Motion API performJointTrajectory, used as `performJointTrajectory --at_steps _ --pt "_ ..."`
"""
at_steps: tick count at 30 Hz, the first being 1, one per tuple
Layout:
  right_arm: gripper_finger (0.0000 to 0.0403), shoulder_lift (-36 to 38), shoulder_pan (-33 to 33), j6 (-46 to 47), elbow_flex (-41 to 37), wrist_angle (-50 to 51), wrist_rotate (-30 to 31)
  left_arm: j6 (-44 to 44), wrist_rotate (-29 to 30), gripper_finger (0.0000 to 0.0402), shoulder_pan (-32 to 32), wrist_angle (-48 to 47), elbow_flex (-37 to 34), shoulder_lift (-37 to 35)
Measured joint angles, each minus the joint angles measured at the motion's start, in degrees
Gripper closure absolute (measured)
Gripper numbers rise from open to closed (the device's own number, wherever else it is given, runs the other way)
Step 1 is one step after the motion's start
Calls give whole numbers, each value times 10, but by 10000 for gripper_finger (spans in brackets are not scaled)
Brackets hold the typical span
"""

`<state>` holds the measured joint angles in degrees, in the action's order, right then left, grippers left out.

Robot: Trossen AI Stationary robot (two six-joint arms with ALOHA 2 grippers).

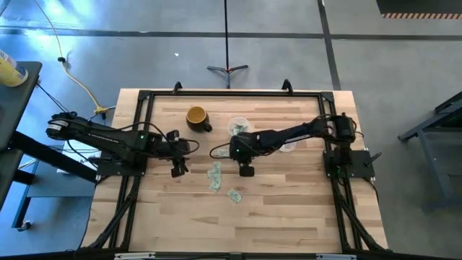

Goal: Pick and place items into bin
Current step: Put the green truvia packet into the left transparent bin

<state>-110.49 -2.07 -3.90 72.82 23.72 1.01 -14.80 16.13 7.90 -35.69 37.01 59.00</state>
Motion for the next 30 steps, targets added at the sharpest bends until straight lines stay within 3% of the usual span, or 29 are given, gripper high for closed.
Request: performJointTrajectory --at_steps 5,8,14,18,22,26,30 --pt "386 51 -14 38 12 33 -1 12 20 234 0 22 0 0" --pt "395 82 -32 43 12 50 33 12 28 235 0 31 0 0" --pt "386 93 -115 29 11 55 68 12 40 236 0 61 0 0" --pt "379 77 -174 23 15 14 12 12 43 236 0 82 0 0" --pt "372 41 -190 5 11 23 -58 12 55 236 -1 107 0 4" --pt "337 37 -173 -22 12 1 -48 13 31 236 -34 134 1 27" --pt "269 39 -166 -21 12 -23 -24 74 -26 236 -73 180 0 67"
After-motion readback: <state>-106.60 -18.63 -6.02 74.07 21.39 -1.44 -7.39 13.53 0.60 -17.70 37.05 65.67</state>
